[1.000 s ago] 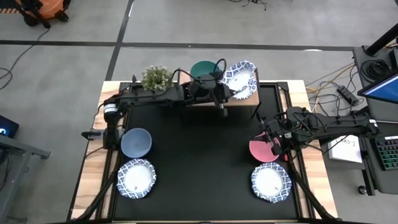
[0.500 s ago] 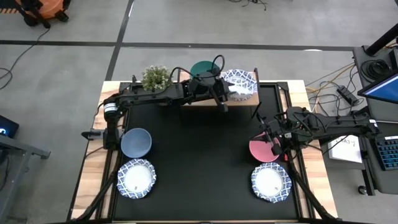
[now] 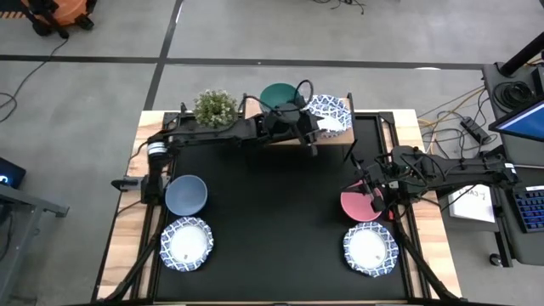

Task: Place and stack bowls onto a shelf
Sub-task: Stack the white patterned bowl on top of the white patterned bowl on the shelf

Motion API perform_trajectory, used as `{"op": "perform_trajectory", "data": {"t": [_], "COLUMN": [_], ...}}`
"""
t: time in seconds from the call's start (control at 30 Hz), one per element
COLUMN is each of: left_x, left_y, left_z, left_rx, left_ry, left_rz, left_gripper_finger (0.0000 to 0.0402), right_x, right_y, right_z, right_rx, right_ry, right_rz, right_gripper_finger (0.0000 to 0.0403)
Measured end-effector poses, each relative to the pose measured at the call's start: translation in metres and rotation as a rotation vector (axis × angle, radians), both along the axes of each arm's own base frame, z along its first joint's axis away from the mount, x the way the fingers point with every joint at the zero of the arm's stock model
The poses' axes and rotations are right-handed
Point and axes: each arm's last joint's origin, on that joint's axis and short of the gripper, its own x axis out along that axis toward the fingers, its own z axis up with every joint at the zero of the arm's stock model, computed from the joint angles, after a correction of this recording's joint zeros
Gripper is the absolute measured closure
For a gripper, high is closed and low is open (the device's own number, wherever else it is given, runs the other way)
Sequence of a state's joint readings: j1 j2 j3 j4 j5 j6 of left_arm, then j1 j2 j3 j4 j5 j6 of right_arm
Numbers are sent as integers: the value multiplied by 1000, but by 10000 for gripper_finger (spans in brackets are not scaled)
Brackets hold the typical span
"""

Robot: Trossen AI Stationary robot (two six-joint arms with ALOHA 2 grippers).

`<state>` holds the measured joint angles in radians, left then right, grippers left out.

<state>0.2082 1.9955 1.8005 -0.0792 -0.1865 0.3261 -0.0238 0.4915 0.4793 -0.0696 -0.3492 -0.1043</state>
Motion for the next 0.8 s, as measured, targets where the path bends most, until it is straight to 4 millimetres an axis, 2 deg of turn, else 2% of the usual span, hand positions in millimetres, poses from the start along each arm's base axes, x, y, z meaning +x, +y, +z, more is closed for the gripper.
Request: {"op": "perform_trajectory", "data": {"t": [0.1, 0.27, 0.47, 0.8], "left_x": [6, 10, 8, 8], "left_y": [7, 11, 10, 11], "left_z": [-17, -27, -21, -31], "left_rx": [-5, 16, 20, -8], "left_ry": [37, 70, 57, 112], "left_rz": [35, 122, 126, 134], "left_gripper_finger": [272, 281, 283, 284], "right_x": [0, 0, 0, 0], "right_y": [0, 0, 0, 0], "right_z": [0, 0, 0, 0], "right_rx": [0, 0, -2, -2], "right_ry": [1, 1, 0, 1], "right_rz": [0, 0, 0, 0], "right_gripper_finger": [394, 394, 394, 394]}}
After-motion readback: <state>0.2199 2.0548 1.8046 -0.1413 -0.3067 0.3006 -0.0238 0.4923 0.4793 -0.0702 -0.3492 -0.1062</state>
